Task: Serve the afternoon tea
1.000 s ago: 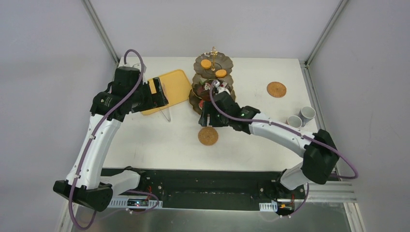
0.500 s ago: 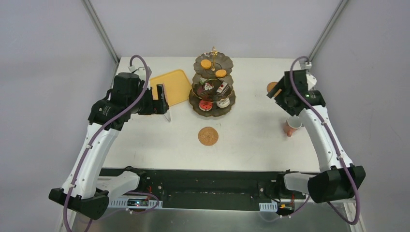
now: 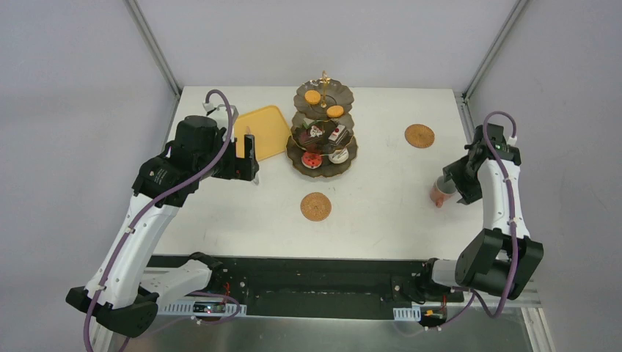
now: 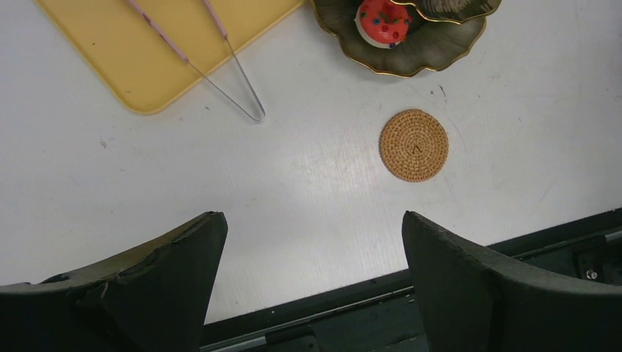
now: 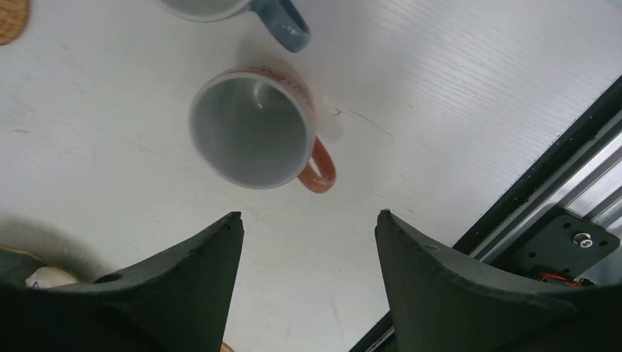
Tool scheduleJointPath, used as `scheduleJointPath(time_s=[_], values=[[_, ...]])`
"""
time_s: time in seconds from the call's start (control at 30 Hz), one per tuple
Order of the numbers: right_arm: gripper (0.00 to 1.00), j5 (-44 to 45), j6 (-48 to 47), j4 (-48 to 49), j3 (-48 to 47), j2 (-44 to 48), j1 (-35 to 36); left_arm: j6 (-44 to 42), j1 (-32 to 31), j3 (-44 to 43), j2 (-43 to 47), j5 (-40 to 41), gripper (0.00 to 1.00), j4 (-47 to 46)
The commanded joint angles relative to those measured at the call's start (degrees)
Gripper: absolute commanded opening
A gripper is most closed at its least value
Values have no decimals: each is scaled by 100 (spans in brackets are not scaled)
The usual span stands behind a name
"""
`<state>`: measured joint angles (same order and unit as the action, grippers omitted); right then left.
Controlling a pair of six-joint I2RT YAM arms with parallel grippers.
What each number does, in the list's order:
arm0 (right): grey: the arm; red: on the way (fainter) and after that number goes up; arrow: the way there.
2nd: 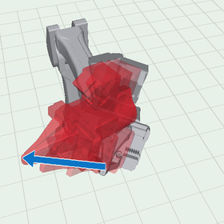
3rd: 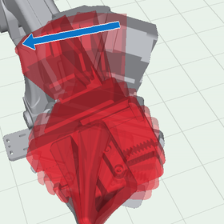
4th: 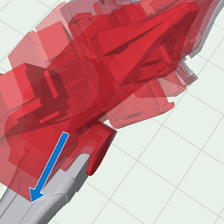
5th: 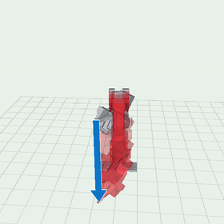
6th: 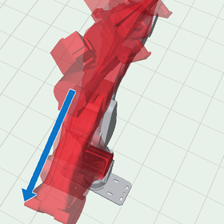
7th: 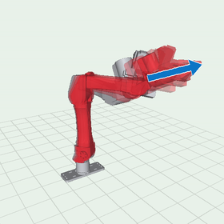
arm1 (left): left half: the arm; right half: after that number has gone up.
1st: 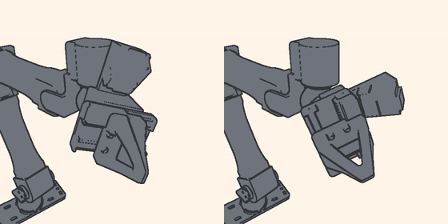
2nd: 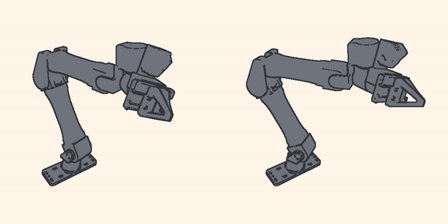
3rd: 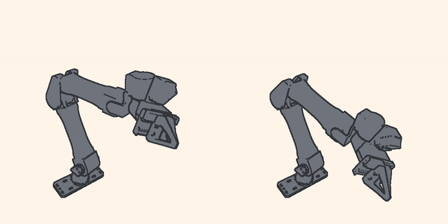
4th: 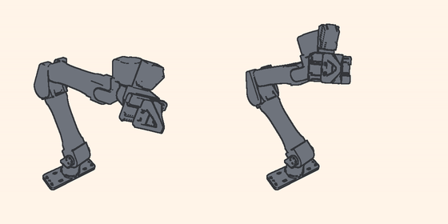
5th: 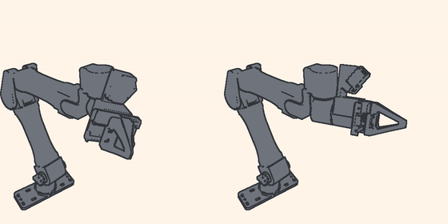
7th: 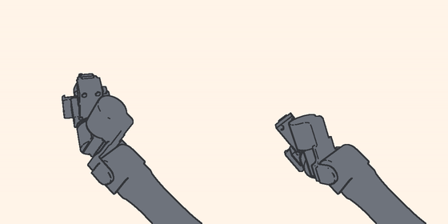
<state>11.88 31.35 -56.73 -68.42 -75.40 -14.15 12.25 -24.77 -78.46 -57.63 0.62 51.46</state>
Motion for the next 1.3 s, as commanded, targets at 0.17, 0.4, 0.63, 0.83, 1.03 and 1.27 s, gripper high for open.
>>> scheduleJointPath(time_s=[0.17,0.4,0.63,0.83,1.03,1.27], values=[[65,-188,42,902,922,-329,-290,320,-28,-522,-147,582,93,100],[57,-384,-25,1542,1198,-654,-290,438,-27,-913,-534,463,93,266],[47,-181,-120,1762,1315,-498,-290,921,-27,-873,-597,126,93,60],[26,-309,-101,1770,1384,-346,-290,967,-27,-829,-540,45,92,45],[0,-702,-181,1552,1266,-153,-226,813,-27,-750,-376,81,92,57],[0,-627,292,964,921,358,1539,647,-27,-413,-111,108,93,-105]])
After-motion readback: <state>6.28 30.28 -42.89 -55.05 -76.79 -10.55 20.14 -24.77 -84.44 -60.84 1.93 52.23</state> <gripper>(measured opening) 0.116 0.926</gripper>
